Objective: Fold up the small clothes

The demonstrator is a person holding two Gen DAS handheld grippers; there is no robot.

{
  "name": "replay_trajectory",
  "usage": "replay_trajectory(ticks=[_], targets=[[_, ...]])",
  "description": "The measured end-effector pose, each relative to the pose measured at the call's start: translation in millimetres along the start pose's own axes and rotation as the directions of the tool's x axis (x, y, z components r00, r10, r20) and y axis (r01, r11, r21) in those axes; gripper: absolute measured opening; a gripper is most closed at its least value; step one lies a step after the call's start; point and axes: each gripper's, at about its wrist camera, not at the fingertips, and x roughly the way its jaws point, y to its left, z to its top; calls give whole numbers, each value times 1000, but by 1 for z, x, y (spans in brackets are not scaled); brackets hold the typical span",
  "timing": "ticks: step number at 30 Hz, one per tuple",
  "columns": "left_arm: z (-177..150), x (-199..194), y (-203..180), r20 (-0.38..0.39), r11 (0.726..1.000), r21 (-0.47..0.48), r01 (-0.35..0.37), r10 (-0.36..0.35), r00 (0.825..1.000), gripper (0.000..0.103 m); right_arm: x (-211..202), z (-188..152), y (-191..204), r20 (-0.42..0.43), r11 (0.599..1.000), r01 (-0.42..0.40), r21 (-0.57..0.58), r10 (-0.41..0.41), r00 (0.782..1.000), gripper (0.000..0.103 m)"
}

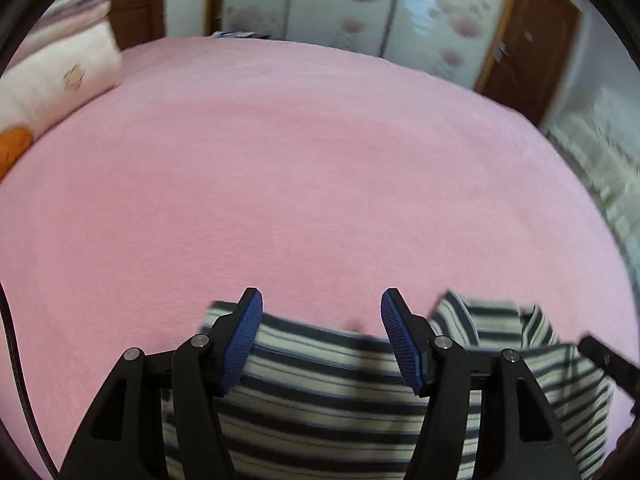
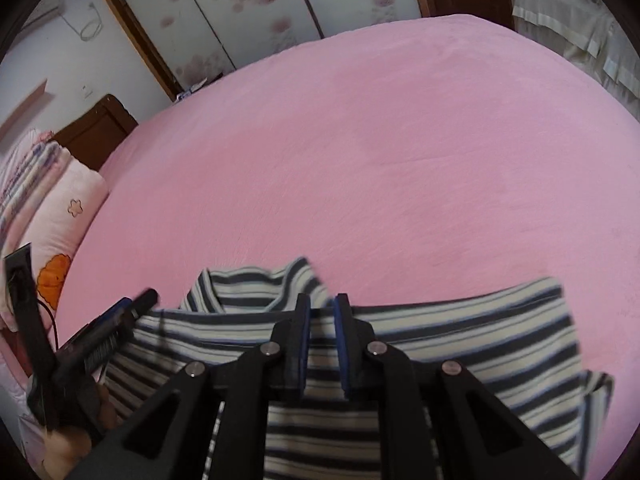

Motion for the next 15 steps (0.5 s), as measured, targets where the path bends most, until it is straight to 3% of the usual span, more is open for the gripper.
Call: replay_trajectory(ticks=[6,10,15], targets=[[-14,-26,49,-85,999,30,33,-30,996,60,-64,-35,-43,-16,998,37,-41,-38,999,12],[-42,-71,95,-121,997,41,59,-54,991,61,-109,-80,-67,-51,998,42,-44,-45,998,12],[-87,-122,136,-147,997,68,40,-30,989,61,-163,-139,-77,-82,998,50,-46,-53,995,13]])
